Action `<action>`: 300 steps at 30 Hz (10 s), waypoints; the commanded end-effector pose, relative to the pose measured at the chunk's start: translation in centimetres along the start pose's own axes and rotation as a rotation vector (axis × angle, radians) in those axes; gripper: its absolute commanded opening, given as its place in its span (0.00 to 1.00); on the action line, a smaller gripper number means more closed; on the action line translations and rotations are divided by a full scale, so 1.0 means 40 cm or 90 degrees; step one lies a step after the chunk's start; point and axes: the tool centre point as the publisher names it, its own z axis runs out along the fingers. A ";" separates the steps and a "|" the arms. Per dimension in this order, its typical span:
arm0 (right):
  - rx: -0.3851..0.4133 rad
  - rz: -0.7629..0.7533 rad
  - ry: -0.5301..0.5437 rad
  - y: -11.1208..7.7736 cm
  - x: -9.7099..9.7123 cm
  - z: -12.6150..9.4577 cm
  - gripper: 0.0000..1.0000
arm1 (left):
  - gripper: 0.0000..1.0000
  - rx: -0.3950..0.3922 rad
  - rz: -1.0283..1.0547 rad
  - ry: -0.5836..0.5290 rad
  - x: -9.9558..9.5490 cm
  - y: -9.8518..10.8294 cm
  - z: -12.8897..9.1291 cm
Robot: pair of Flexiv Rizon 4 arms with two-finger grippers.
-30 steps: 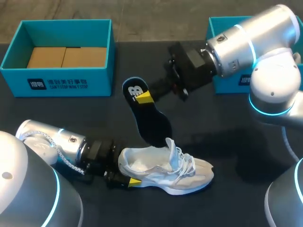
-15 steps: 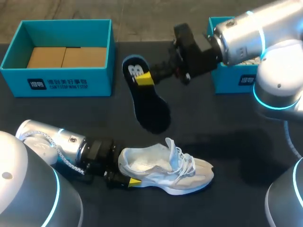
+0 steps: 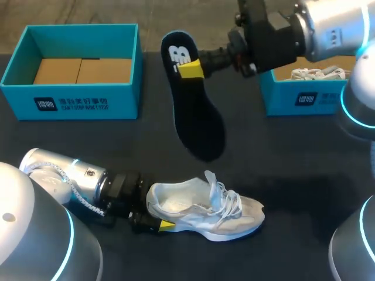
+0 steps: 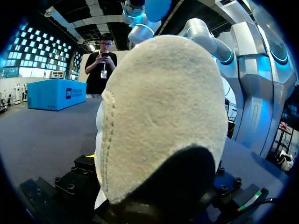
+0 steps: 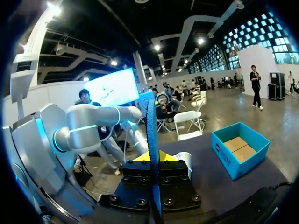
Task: Take the shoe out of the shoebox, open the shoe tongue, remove and reinsert the insole, then place the shoe into the shoebox
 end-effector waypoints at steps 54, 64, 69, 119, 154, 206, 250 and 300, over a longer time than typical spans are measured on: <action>-0.074 0.156 -0.089 0.032 0.294 -0.267 0.00 | 0.00 -0.001 0.000 -0.001 -0.001 0.007 -0.004; -0.078 0.158 -0.086 0.030 0.317 -0.266 0.00 | 0.00 -0.001 0.000 -0.001 -0.001 0.007 -0.004; -0.078 0.158 -0.086 0.030 0.317 -0.266 0.00 | 0.00 -0.001 0.000 -0.001 -0.001 0.007 -0.004; -0.078 0.158 -0.086 0.030 0.317 -0.266 0.00 | 1.00 -0.225 0.052 0.009 0.020 -0.006 -0.144; -0.078 0.158 -0.086 0.030 0.317 -0.266 0.00 | 1.00 -0.598 0.021 0.020 0.045 -0.069 -0.293; -0.078 0.158 -0.086 0.030 0.317 -0.266 0.00 | 1.00 -0.786 0.029 -0.143 0.021 -0.196 -0.240; -0.078 0.158 -0.086 0.030 0.317 -0.266 0.00 | 0.85 -0.745 0.002 -0.129 -0.142 -0.147 0.025; -0.078 0.158 -0.086 0.030 0.317 -0.266 0.00 | 0.00 -0.767 0.309 0.056 -0.055 -0.333 -0.125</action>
